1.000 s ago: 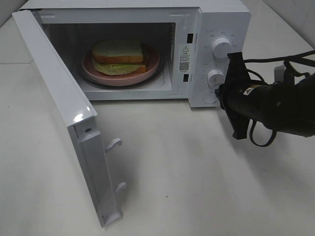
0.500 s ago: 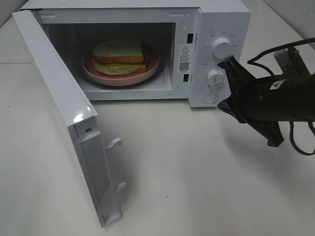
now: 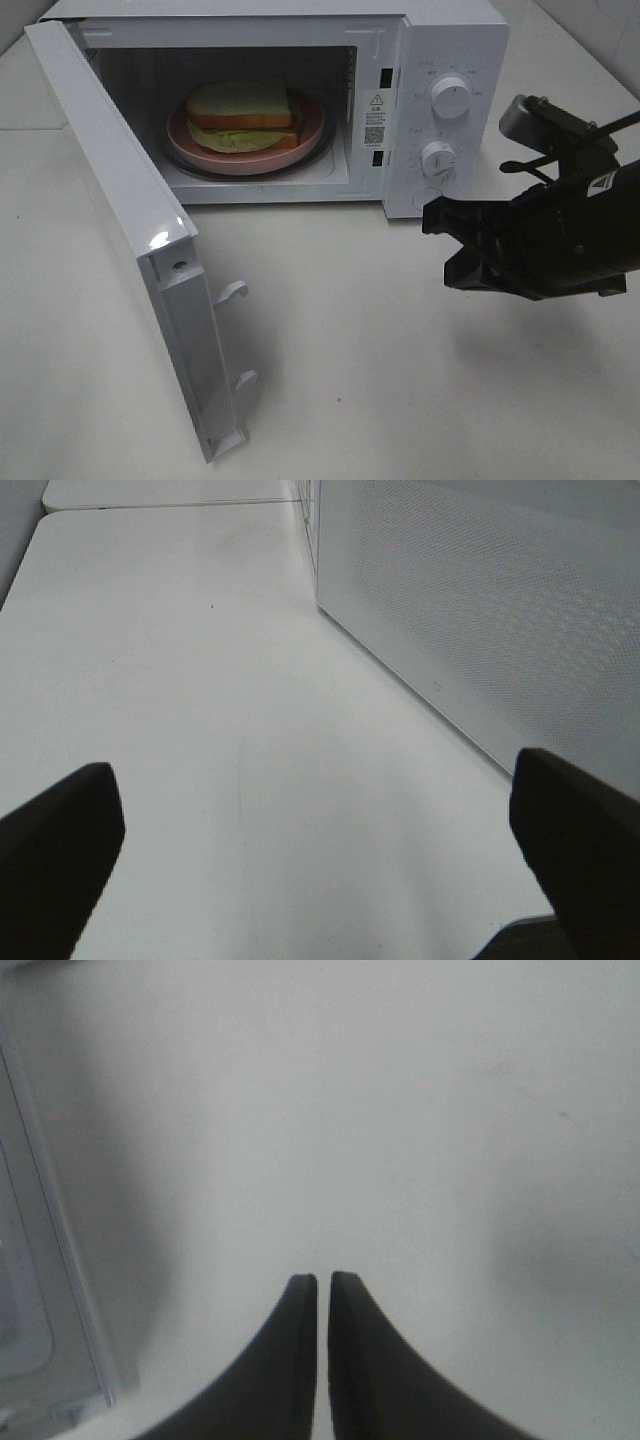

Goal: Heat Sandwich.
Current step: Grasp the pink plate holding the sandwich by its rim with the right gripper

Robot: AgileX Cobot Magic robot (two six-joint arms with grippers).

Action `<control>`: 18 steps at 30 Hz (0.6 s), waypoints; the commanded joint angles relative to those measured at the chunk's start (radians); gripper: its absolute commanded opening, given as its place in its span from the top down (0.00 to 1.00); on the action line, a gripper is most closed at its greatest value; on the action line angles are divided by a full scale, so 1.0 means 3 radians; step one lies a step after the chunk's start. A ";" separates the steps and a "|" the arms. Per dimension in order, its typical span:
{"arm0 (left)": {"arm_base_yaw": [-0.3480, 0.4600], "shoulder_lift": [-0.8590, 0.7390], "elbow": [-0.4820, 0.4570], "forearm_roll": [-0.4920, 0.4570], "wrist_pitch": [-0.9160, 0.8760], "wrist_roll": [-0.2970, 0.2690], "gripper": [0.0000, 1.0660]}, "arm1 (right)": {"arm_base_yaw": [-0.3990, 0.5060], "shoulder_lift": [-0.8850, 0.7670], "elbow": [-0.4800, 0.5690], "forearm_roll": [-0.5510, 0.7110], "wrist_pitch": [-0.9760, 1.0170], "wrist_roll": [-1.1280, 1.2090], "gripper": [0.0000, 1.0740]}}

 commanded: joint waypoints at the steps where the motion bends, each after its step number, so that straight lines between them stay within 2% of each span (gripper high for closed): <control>1: 0.0013 -0.0077 0.0010 0.0000 -0.0010 -0.0017 0.03 | -0.0003 -0.0047 -0.0103 -0.0300 0.0443 -0.0083 0.92; 3: 0.0013 -0.0077 0.0010 0.0000 -0.0010 -0.0017 0.03 | -0.0003 -0.0047 -0.0303 -0.0583 0.0897 -0.0083 0.91; 7: 0.0013 -0.0077 0.0010 0.0000 -0.0010 -0.0017 0.03 | -0.0003 -0.0047 -0.0533 -0.0883 0.1313 -0.0083 0.91; 8: 0.0013 -0.0077 0.0010 0.0000 -0.0010 -0.0017 0.03 | -0.0003 -0.0047 -0.0697 -0.1107 0.1583 -0.0100 0.90; 11: 0.0013 -0.0077 0.0010 0.0000 -0.0010 -0.0017 0.03 | -0.0003 -0.0047 -0.0820 -0.1270 0.1840 -0.0193 0.90; 13: 0.0013 -0.0077 0.0010 0.0000 -0.0010 -0.0017 0.03 | -0.0003 -0.0030 -0.0980 -0.1453 0.2203 -0.0620 0.89; 16: 0.0013 -0.0077 0.0010 0.0000 -0.0010 -0.0017 0.03 | -0.0003 -0.0030 -0.1060 -0.1530 0.2360 -0.0953 0.89; 18: 0.0013 -0.0077 0.0010 0.0000 -0.0010 -0.0017 0.03 | -0.0003 -0.0030 -0.1127 -0.1580 0.2433 -0.1583 0.88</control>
